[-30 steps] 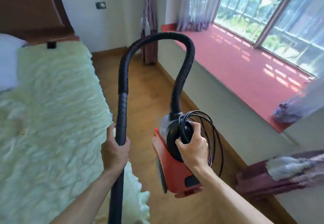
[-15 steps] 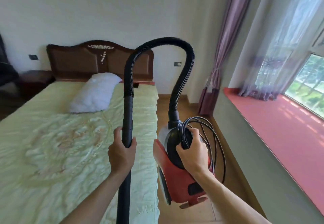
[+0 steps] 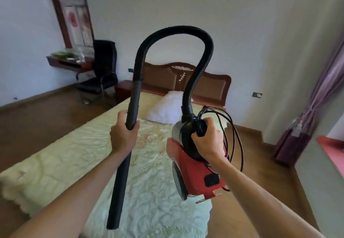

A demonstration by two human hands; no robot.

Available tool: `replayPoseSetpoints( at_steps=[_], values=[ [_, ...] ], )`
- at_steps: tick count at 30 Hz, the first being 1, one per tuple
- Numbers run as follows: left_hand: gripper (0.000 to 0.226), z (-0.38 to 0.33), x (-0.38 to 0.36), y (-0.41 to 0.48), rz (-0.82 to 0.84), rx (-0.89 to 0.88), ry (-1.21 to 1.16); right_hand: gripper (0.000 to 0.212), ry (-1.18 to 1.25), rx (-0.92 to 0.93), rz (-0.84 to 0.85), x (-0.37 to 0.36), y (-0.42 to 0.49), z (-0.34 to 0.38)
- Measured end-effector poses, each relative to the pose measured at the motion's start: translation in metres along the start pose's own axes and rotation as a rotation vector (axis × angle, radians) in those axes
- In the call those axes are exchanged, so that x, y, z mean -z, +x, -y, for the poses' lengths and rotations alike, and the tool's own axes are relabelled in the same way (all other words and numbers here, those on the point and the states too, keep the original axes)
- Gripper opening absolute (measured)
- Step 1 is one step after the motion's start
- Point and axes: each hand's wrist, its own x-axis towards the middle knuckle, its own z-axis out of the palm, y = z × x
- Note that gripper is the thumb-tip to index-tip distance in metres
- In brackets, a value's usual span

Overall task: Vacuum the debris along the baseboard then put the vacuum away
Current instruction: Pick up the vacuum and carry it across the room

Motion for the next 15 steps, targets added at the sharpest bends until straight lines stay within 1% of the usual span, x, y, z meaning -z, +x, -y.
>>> replayPoseSetpoints(
  at_steps=[2,5,7,15],
  values=[
    [0.038,0.013,0.028,0.009,-0.037,-0.013,0.019,0.037,0.029,0.037,0.021,-0.019,0.001,0.027],
    [0.039,0.039,0.074,0.022,-0.098,0.024,0.033,0.034,0.071,0.084,0.076,-0.055,-0.006,0.072],
    [0.039,0.047,0.086,0.024,-0.106,0.036,0.037,0.034,0.100,0.088,0.094,-0.068,-0.010,0.086],
    [0.039,0.122,0.192,0.048,-0.198,0.088,0.078,0.037,0.191,0.138,0.241,-0.164,-0.041,0.186]
  ],
)
